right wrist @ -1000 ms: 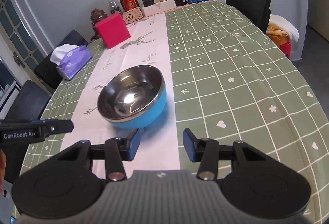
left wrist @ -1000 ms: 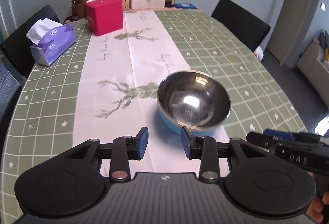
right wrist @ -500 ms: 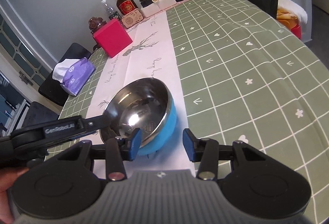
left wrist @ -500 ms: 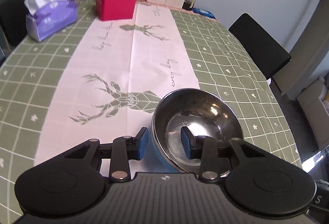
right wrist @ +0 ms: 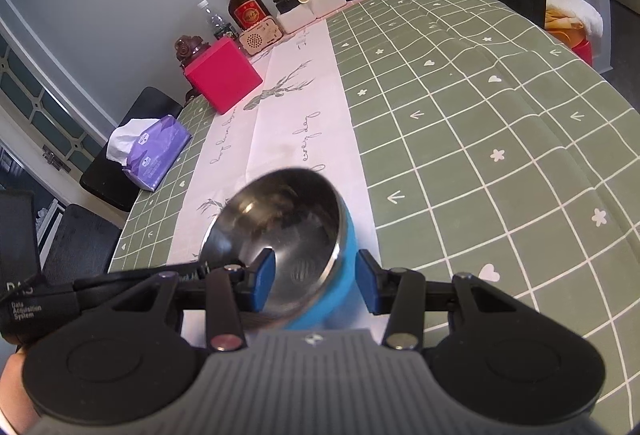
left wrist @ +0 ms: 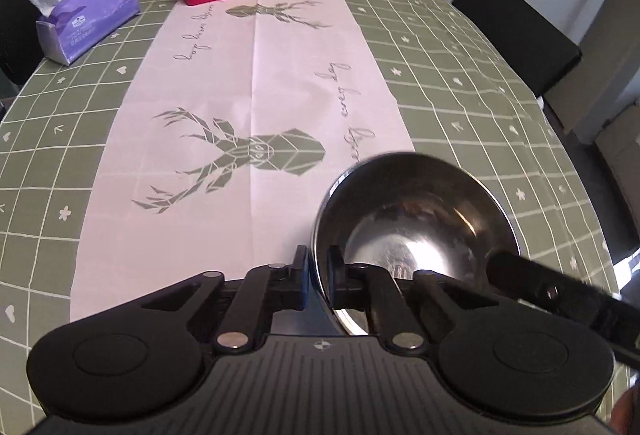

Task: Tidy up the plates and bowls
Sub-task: 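Lift the blue bowl with both grippers and carry it toward the orange bowl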

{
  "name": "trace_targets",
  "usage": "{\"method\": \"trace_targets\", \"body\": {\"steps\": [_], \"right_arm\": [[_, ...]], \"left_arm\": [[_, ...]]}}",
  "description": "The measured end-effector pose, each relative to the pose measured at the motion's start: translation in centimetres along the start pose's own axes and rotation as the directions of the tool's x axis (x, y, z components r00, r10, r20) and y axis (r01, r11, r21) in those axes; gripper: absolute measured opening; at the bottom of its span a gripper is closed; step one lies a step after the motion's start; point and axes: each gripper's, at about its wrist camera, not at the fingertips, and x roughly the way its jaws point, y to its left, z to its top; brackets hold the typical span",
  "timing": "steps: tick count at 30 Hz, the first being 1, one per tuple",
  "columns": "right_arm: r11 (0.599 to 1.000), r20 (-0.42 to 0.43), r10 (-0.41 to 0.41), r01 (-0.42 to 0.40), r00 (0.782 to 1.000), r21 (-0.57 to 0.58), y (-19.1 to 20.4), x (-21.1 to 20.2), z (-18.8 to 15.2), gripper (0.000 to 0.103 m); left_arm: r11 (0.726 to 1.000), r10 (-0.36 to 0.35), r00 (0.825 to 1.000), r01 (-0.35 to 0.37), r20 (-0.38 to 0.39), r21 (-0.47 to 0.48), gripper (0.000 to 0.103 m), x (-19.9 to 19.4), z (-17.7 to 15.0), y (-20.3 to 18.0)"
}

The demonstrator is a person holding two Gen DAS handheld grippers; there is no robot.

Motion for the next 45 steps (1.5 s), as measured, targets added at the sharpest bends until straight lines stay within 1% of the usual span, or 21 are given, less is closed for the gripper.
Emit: {"method": "trace_targets", "body": {"steps": [3, 5, 8, 11, 12, 15, 18, 22, 24, 29, 38, 45], "right_arm": [[0.999, -0.003, -0.030, 0.030, 1.000, -0.018, 0.3, 0.0, 0.0, 0.045], [0.997, -0.018, -0.068, 0.068, 0.998, -0.026, 0.3, 0.2, -0.1, 0.044], [0.996, -0.055, -0.086, 0.085, 0.995, -0.018, 0.0, 0.6, -0.2, 0.033], [0.993, -0.085, -0.120, 0.119, 0.989, -0.014, -0.2, 0.8, -0.3, 0.029], [0.992, -0.093, -0.125, 0.124, 0.988, -0.015, -0.1, 0.8, -0.4, 0.023], [0.991, -0.118, -0.132, 0.131, 0.984, -0.022, 0.0, 0.9, -0.5, 0.014], [0.988, -0.127, -0.151, 0.147, 0.980, -0.039, 0.4, 0.9, -0.7, 0.009], [0.986, -0.123, -0.163, 0.158, 0.979, -0.051, 0.6, 0.6, -0.9, 0.007], [0.986, -0.120, -0.160, 0.155, 0.980, -0.054, 0.8, 0.3, -0.9, 0.007], [0.988, -0.098, -0.146, 0.140, 0.984, -0.068, 1.8, -1.1, -0.6, 0.007], [0.990, -0.061, -0.103, 0.097, 0.993, -0.099, 4.6, -5.3, -1.0, 0.007], [0.992, -0.055, -0.050, 0.044, 0.997, -0.116, 6.5, -9.0, -2.6, 0.007]], "left_arm": [[0.999, -0.005, 1.000, 0.006, -0.027, 0.041, 0.007, -0.6, -0.6, -0.3], [0.998, -0.002, 0.999, 0.005, -0.043, 0.066, 0.007, -0.9, -1.1, -0.4], [0.998, -0.001, 0.998, 0.005, -0.057, 0.064, 0.007, -1.0, -1.6, -0.2], [0.998, -0.009, 0.998, 0.012, -0.060, 0.059, 0.008, -1.0, -1.7, 0.1], [0.999, -0.008, 0.998, 0.012, -0.061, 0.053, 0.009, -1.0, -1.7, 0.1], [0.998, 0.000, 0.998, 0.004, -0.062, 0.059, 0.009, -1.0, -1.7, -0.1], [0.998, 0.013, 0.998, -0.009, -0.062, 0.067, 0.008, -0.9, -1.8, -0.4], [0.997, 0.027, 0.998, -0.023, -0.057, 0.070, 0.008, -1.4, -2.1, -0.6], [0.996, 0.030, 0.998, -0.026, -0.050, 0.080, 0.008, -1.9, -2.1, -0.7], [0.997, 0.031, 0.999, -0.028, -0.037, 0.070, 0.008, -3.9, -2.0, -0.6], [0.995, 0.068, 0.998, -0.067, -0.014, 0.069, 0.008, -9.4, -2.6, -0.8], [0.992, 0.098, 0.995, -0.097, -0.011, 0.078, 0.009, -13.9, -4.5, -0.7]]}}
